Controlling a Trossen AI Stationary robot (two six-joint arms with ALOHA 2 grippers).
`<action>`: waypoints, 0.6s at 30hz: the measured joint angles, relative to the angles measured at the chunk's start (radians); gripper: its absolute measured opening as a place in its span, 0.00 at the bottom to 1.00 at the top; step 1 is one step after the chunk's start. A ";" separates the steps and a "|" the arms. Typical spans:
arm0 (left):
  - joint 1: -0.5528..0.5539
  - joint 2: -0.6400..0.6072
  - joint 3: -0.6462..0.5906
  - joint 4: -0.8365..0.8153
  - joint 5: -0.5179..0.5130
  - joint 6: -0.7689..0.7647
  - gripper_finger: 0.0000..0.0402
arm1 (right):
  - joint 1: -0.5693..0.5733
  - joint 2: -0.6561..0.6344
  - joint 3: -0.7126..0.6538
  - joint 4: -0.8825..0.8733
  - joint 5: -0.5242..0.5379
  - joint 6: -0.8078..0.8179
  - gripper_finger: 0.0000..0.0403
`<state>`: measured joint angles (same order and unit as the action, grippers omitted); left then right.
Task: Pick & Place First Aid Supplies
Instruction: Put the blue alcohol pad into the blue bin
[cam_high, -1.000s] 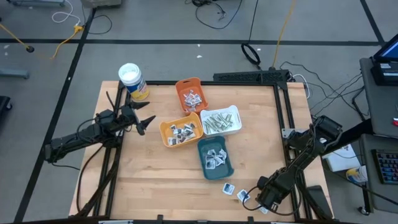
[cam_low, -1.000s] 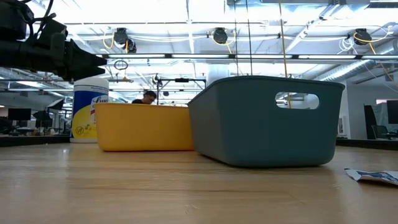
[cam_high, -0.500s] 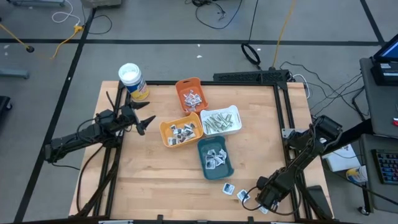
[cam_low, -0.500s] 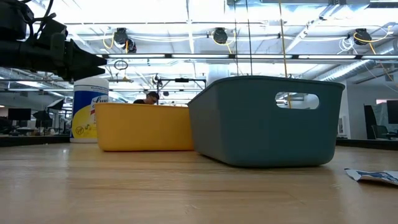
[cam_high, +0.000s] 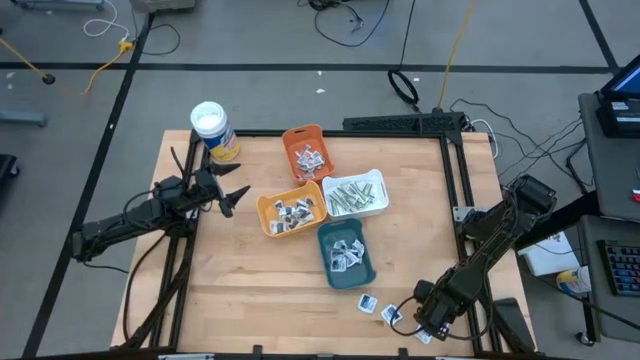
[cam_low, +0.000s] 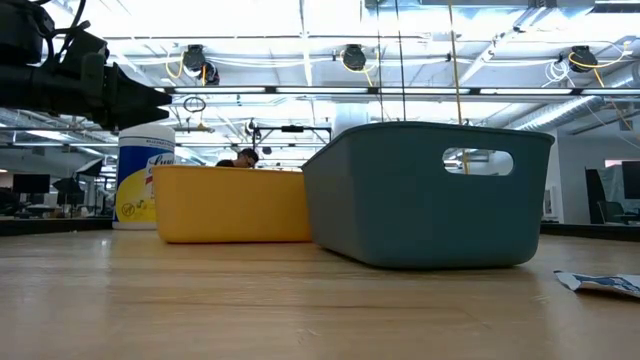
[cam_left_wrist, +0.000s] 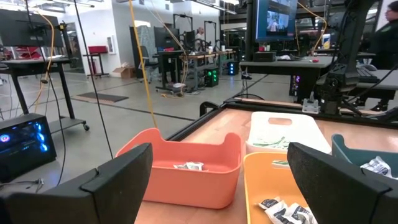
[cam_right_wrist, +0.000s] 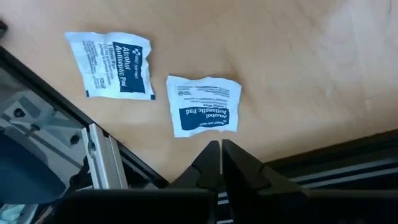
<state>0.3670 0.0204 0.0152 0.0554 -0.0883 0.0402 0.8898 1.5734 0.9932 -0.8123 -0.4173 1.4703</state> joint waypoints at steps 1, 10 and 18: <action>0.000 0.000 0.000 0.000 0.000 0.000 0.94 | 0.000 0.000 0.000 -0.001 0.000 0.006 0.06; 0.000 0.000 0.000 0.000 0.000 0.000 0.94 | 0.002 0.015 0.000 0.056 -0.001 0.059 0.40; 0.000 0.000 0.000 0.000 0.000 0.000 0.94 | 0.011 0.114 -0.007 0.151 0.029 0.072 0.43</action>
<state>0.3672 0.0204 0.0151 0.0551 -0.0883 0.0401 0.9012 1.6870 0.9858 -0.6611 -0.3887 1.5418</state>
